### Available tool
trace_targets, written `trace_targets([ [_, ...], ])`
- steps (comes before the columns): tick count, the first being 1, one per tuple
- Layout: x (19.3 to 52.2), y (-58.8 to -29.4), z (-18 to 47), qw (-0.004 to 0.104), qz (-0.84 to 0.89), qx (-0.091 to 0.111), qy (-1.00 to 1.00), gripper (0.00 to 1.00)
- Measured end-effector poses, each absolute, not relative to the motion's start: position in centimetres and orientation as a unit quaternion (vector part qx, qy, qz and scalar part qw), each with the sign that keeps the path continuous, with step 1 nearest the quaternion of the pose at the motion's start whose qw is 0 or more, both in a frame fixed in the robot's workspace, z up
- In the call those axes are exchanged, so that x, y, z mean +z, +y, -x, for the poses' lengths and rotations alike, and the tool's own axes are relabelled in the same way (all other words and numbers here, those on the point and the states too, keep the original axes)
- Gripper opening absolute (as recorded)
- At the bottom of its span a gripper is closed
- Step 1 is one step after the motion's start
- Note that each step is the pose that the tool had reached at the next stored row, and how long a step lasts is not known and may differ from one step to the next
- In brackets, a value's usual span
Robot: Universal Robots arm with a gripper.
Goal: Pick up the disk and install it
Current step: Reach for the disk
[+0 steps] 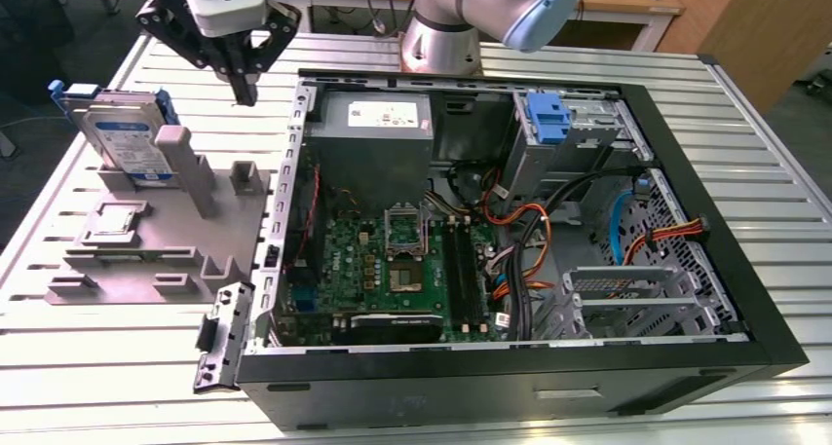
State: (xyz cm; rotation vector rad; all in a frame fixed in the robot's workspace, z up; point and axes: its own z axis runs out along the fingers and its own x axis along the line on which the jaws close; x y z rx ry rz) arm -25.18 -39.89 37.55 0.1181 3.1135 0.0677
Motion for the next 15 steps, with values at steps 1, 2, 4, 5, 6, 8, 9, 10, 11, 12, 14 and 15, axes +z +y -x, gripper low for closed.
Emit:
trace_targets([
  [1,37.55,-39.89,25.25,0.013,-0.038,0.022,0.999,0.1],
  [2,37.54,-39.89,25.33,0.013,-0.038,0.022,0.999,0.1],
  [4,37.54,-39.9,25.47,0.012,-0.038,0.022,0.999,0.1],
  [5,37.53,-39.89,25.54,0.012,-0.038,0.022,0.999,0.1],
  [6,37.53,-39.89,25.6,0.012,-0.038,0.022,0.999,0.1],
  [8,37.52,-39.89,25.74,0.012,-0.038,0.022,0.999,0.1],
  [9,37.51,-39.9,25.8,0.012,-0.038,0.022,0.999,0.1],
  [10,37.5,-39.89,25.84,0.012,-0.038,0.022,0.999,0.1],
  [11,37.5,-39.89,25.9,0.012,-0.038,0.022,0.999,0.1],
  [12,37.5,-39.89,25.96,0.012,-0.038,0.022,0.999,0.1],
  [14,37.48,-39.89,26.05,0.012,-0.038,0.022,0.999,0.1],
  [15,37.48,-39.89,26.09,0.012,-0.038,0.022,0.999,0.1],
])
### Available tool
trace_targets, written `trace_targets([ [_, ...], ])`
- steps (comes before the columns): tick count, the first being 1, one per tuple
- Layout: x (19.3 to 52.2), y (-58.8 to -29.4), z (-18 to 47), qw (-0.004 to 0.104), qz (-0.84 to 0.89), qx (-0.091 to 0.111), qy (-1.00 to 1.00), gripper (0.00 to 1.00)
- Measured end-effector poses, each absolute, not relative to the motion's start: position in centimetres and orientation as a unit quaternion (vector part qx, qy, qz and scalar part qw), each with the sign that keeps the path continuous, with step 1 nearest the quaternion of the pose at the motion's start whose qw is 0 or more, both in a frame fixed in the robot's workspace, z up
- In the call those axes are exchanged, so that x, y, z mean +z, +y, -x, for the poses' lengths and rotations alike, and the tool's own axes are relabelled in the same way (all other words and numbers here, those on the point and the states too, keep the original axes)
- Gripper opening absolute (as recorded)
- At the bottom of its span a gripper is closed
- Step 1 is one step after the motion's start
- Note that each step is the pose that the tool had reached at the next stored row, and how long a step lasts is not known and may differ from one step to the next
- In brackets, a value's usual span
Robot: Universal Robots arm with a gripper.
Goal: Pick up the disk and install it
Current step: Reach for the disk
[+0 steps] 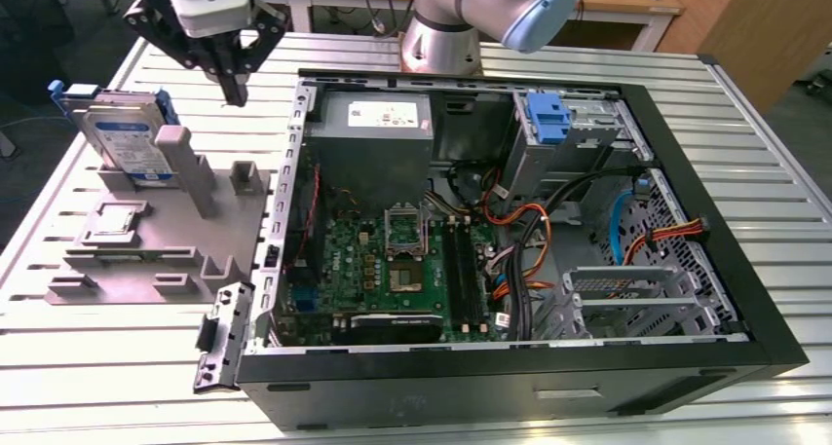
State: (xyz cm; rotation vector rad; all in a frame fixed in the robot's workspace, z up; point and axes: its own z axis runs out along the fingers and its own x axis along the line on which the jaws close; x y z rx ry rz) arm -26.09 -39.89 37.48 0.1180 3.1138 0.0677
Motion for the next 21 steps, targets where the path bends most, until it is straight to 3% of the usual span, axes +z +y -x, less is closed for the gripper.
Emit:
trace_targets([
  [21,37.4,-39.9,27.2,0.012,-0.038,0.022,0.999,0.1],
])
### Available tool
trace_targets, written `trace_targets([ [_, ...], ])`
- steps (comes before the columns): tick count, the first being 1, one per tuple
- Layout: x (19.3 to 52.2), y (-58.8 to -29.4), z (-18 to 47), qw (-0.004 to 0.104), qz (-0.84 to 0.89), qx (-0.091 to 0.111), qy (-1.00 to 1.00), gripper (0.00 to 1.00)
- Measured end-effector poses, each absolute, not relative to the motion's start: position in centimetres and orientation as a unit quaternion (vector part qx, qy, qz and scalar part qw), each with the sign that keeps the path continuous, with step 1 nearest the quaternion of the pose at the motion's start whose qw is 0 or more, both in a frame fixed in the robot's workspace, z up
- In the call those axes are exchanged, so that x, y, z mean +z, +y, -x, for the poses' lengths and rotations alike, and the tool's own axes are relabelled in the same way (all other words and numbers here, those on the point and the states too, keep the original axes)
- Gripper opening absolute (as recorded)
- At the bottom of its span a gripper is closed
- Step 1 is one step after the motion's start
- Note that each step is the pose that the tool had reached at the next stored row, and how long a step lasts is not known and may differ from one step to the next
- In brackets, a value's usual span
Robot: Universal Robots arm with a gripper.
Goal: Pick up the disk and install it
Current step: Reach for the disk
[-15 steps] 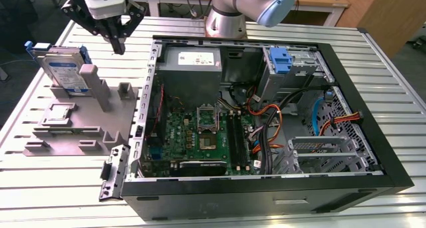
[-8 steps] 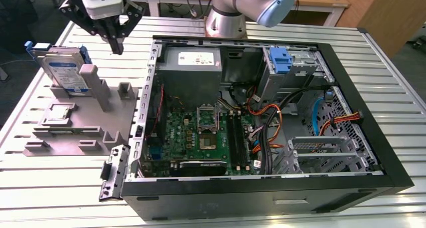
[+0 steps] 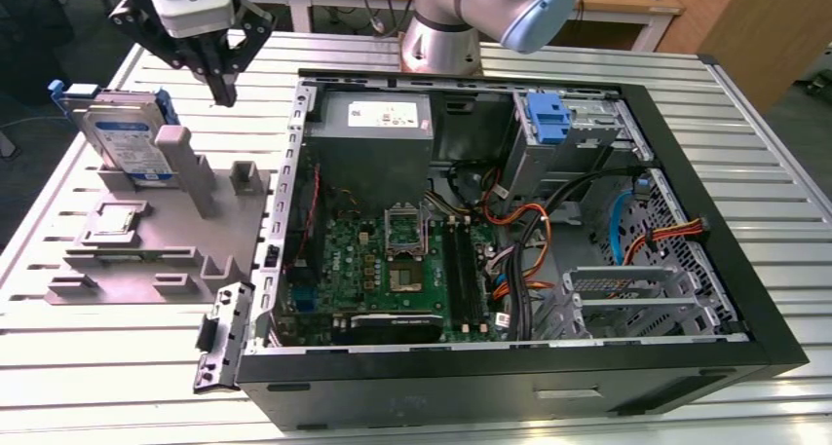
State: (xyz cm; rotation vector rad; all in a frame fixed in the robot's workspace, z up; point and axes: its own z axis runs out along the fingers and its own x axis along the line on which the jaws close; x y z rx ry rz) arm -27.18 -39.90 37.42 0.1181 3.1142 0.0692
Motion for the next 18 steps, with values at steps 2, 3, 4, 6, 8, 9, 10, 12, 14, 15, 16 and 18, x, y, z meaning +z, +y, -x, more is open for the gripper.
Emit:
trace_targets([
  [2,37.42,-39.89,27.33,0.012,-0.038,0.022,0.999,0.1],
  [3,37.42,-39.89,27.38,0.012,-0.038,0.022,0.999,0.1],
  [4,37.42,-39.89,27.41,0.012,-0.038,0.022,0.999,0.1],
  [6,37.42,-39.89,27.41,0.012,-0.038,0.022,0.999,0.1],
  [8,37.42,-39.89,27.43,0.012,-0.038,0.022,0.999,0.1],
  [9,37.42,-39.89,27.42,0.012,-0.038,0.022,0.999,0.1],
  [10,37.42,-39.89,27.43,0.012,-0.038,0.022,0.999,0.1],
  [12,37.42,-39.89,27.43,0.012,-0.038,0.022,0.999,0.1],
  [14,37.42,-39.89,27.44,0.012,-0.038,0.022,0.999,0.1],
  [15,37.42,-39.9,27.48,0.012,-0.038,0.022,0.999,0.1],
  [16,37.42,-39.9,27.55,0.012,-0.038,0.022,0.999,0.1],
  [18,37.4,-39.89,27.77,0.012,-0.038,0.022,0.999,0.1],
])
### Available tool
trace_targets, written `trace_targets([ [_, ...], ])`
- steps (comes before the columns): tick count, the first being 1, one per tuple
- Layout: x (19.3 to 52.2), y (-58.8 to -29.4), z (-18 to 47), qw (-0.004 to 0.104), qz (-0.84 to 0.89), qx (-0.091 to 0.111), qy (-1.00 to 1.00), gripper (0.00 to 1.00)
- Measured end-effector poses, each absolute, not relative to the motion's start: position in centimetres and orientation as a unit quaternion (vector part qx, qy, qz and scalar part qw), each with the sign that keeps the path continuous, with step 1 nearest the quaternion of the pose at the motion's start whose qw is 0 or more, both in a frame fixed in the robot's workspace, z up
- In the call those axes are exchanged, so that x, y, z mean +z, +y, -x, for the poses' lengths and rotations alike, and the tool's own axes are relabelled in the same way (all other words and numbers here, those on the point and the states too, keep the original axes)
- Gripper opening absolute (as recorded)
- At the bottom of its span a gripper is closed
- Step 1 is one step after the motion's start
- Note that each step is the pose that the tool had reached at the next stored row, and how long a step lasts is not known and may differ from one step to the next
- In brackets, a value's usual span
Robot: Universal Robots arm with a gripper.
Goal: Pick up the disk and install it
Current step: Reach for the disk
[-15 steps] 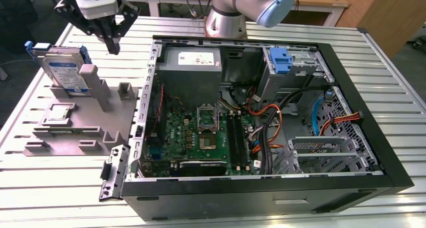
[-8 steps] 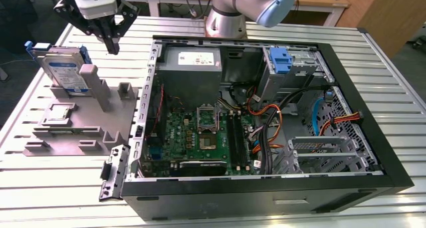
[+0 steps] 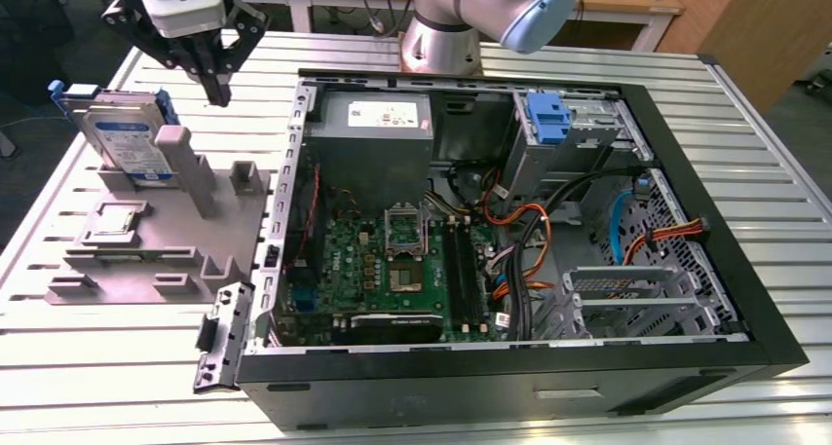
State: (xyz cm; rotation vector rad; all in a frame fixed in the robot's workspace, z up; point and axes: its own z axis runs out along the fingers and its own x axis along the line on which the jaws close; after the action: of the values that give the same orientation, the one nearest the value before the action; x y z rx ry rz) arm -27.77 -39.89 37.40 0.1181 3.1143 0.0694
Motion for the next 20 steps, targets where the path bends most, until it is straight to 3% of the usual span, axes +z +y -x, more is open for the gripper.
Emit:
trace_targets([
  [20,37.1,-38.2,33.4,0.012,-0.038,0.022,0.999,0.1],
])
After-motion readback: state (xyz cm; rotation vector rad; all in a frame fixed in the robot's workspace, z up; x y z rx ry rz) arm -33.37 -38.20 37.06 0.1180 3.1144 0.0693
